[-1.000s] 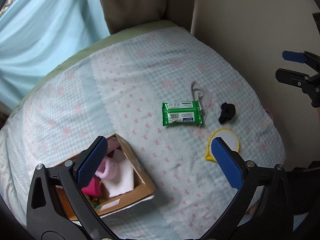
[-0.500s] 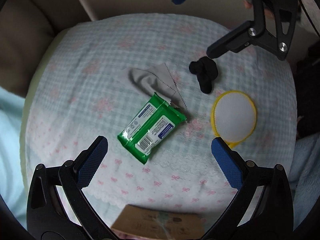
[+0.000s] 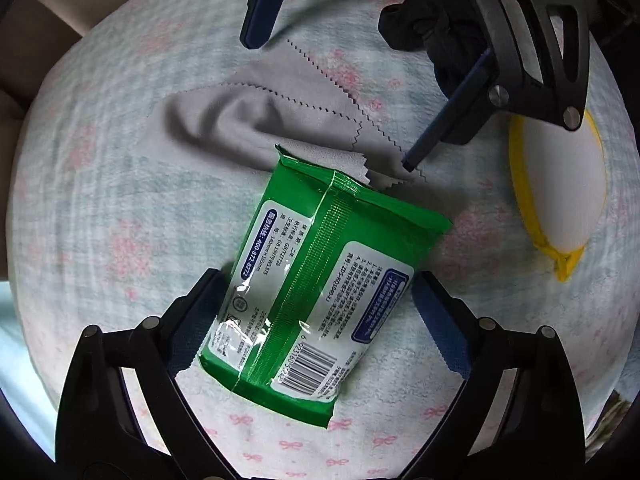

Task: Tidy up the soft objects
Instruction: 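Lower the left tool onto the green wipes pack while the right tool reaches the grey cloth, then close the left tool on the wipes pack while the right tool grips the grey cloth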

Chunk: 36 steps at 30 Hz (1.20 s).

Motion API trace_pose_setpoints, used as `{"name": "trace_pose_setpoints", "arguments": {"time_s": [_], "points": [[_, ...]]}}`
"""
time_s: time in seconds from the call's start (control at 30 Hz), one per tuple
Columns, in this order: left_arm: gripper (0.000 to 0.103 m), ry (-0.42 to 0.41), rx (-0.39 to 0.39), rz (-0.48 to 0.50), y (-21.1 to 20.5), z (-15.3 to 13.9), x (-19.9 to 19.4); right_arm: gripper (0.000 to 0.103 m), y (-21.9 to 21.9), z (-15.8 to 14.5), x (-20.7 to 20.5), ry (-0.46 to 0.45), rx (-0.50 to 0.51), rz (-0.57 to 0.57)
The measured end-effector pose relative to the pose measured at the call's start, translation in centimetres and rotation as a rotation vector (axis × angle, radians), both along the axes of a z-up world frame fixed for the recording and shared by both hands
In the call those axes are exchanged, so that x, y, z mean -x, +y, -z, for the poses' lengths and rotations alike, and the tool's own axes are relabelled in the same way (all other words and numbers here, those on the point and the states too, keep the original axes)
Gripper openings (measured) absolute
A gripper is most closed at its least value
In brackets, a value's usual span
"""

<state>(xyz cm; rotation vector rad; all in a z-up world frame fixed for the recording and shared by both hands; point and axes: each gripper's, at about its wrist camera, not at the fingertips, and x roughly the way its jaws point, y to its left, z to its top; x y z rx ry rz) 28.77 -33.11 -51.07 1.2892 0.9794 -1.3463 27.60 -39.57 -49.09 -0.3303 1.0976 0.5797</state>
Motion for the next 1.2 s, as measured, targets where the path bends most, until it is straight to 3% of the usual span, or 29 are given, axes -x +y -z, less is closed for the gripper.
{"name": "trace_pose_setpoints", "arguments": {"time_s": [0.23,0.43,0.6,0.7,1.0,1.2], "points": [[0.074,0.045,0.024,-0.014,-1.0,0.2,-1.0,0.098,0.8,0.8,-0.6,-0.010,-0.016,-0.043],[0.059,0.040,0.026,-0.042,-0.7,-0.7,-0.8,0.068,1.0,0.7,-1.4,-0.059,-0.008,-0.032],[0.049,0.047,0.048,-0.113,0.1,-1.4,-1.4,0.031,1.3,-0.3,-1.4,-0.071,0.012,-0.034],[0.046,0.041,0.056,-0.137,0.5,-1.9,-2.0,0.019,1.6,-0.7,-1.6,-0.075,0.014,-0.021],[0.040,0.030,0.074,-0.263,1.8,-3.6,-4.9,0.013,0.8,-2.5,-1.7,-0.091,-0.022,0.076],[0.040,0.039,0.119,-0.363,3.0,-6.4,-7.3,0.013,0.2,-5.6,-0.9,-0.122,-0.042,0.131]]}}
